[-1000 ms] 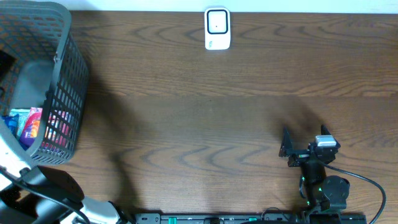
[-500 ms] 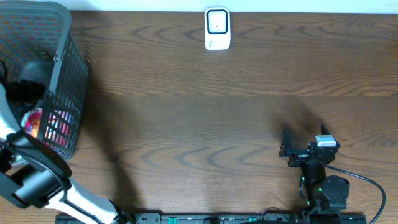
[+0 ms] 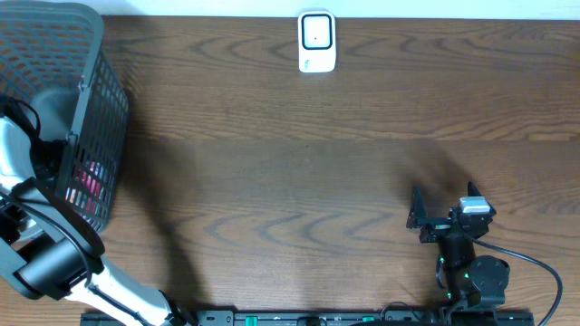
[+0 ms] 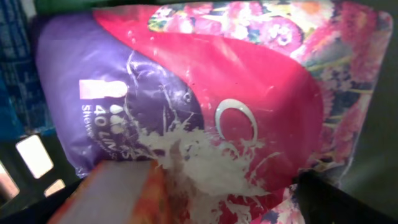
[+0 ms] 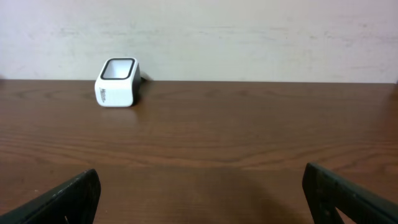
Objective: Scan the item barcode
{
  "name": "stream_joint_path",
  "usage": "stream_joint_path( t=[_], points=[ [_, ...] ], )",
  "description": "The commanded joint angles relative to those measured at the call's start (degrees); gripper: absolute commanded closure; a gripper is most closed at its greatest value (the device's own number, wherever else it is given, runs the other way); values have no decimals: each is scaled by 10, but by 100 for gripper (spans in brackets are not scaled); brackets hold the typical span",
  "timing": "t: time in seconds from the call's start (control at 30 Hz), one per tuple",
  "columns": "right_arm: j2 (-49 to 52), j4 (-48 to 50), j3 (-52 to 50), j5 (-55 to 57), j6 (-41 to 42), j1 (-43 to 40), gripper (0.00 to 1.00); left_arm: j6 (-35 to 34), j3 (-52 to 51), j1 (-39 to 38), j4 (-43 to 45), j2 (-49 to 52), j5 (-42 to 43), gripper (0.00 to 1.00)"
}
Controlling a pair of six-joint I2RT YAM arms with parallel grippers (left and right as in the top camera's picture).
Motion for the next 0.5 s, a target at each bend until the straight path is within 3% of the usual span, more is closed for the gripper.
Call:
stream_joint_path(
  t=[0.0, 0.07, 0.1, 0.17, 0.2, 0.4, 0.47],
  points=[
    [-4, -1, -2, -2, -6, -3, 1, -2, -24, -6, -1, 10, -7, 14],
    [-4, -1, -2, -2, -6, -3, 1, -2, -23, -6, 4, 9, -7, 24],
    [-4, -1, -2, -2, -6, -3, 1, 0, -23, -6, 6, 8, -7, 36],
    [-4, -1, -2, -2, -6, -3, 1, 1, -19, -6, 6, 7, -3, 73],
    [-4, -1, -2, -2, -6, -3, 1, 4, -14, -6, 5, 7, 2, 79],
    [-4, -1, -2, -2, -6, -3, 1, 5, 36, -6, -15, -10, 41, 81],
    [-4, -1, -2, -2, -6, -3, 1, 5, 51, -6, -19, -23, 49, 92]
  ],
)
